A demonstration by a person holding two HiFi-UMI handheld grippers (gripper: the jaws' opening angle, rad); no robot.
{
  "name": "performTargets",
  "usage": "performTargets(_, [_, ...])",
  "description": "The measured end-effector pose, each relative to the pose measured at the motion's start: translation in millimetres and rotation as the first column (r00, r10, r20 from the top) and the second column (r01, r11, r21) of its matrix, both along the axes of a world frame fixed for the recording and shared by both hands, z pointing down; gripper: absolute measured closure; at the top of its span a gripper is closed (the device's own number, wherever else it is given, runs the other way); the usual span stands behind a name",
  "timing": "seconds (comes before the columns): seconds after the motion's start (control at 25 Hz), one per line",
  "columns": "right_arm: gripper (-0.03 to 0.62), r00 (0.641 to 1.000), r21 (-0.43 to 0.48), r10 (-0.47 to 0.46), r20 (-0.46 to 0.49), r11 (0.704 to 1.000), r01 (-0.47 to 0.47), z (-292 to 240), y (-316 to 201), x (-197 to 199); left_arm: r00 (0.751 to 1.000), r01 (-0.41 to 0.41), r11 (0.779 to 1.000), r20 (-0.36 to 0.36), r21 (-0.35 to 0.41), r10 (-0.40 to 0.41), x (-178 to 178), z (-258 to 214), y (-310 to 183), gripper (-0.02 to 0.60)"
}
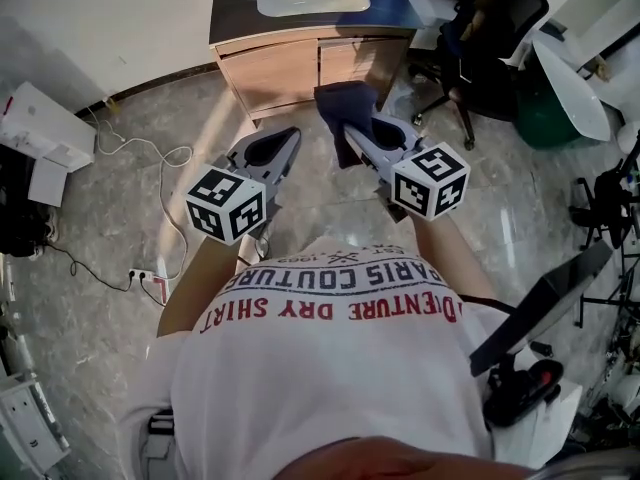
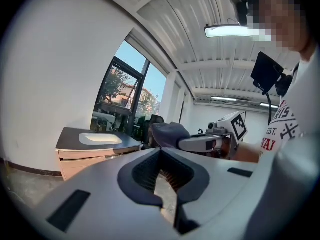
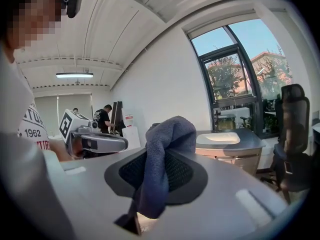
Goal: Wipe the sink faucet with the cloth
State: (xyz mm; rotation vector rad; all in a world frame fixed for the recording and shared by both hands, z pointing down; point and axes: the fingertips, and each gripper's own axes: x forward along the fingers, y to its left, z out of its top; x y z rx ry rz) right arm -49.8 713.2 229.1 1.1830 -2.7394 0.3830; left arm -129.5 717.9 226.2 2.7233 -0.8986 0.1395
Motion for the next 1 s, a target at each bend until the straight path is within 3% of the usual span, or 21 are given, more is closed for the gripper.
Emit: performTargets(1.0, [0.519,1.0,0.024,-0.01,-0.002,1.0,0.01,6,13,10,1.0,0.006,1.0,0.001,0.029,-0.006,13,1,8,0.579])
